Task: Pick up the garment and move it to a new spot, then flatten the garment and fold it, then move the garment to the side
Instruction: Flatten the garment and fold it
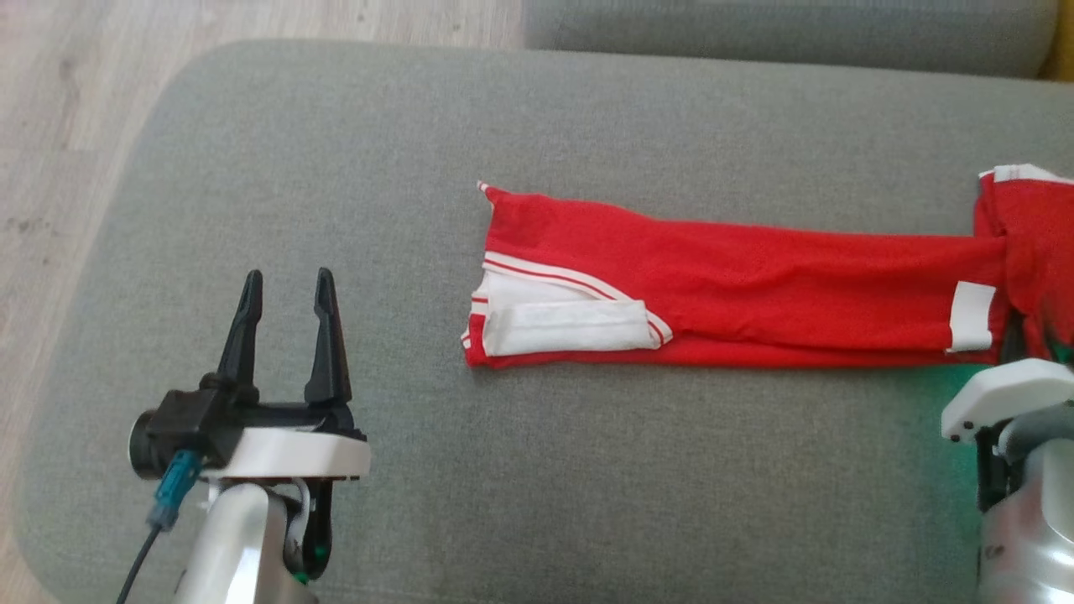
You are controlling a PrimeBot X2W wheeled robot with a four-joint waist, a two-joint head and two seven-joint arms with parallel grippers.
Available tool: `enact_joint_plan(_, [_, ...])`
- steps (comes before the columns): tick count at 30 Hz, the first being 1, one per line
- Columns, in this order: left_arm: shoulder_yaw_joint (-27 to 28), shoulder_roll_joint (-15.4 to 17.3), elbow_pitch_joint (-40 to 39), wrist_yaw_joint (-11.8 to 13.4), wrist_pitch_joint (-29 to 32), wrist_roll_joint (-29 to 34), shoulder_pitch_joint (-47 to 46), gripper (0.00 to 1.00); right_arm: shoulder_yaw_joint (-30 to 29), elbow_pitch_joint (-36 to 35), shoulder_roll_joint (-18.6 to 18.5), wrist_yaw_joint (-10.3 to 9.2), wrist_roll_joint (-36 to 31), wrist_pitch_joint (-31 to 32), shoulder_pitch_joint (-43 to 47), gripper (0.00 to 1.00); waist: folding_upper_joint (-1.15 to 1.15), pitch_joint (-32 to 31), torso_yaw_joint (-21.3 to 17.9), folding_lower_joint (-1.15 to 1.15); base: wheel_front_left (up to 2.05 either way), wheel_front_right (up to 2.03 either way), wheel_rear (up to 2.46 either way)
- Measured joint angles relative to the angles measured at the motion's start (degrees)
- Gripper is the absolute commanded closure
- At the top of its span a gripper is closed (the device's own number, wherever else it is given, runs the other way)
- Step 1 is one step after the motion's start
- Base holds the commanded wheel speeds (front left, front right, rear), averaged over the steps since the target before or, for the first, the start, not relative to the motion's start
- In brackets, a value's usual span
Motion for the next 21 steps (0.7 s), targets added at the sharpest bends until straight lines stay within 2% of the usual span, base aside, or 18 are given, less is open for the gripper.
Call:
enact_joint_plan(4, [-0.01, -0.01, 0.60, 0.02, 0.00, -0.83, 1.08, 0.00, 1.96, -1.87, 0.32, -0.01, 1.33, 1.56, 0.03, 1.00, 0.00, -1.78, 0.12, 0.00, 0.00, 0.00, 0.00])
enact_joint_plan(8, [-0.09, -0.01, 1.04, 0.02, 0.00, -0.83, 2.24, 0.00, 6.86, -4.64, 0.49, -0.01, 5.57, 3.00, 0.32, 1.00, 0.00, -3.39, 0.58, 0.00, 0.00, 0.00, 0.00])
enact_joint_plan(16, [-0.35, 0.00, 1.53, 0.02, 0.00, -0.81, 2.30, 0.00, 26.02, -11.17, 0.53, -0.02, 24.10, 7.57, 1.25, 1.00, 0.00, -5.47, 3.03, 0.00, 0.00, 0.00, 0.00])
enact_joint_plan(21, [-1.02, 0.00, 1.53, 0.02, 0.00, -0.80, 2.31, 0.00, 37.01, -14.69, 0.54, -0.02, 31.28, 8.75, 3.65, 1.00, 0.00, -5.86, 5.17, 0.00, 0.00, 0.00, 0.00])
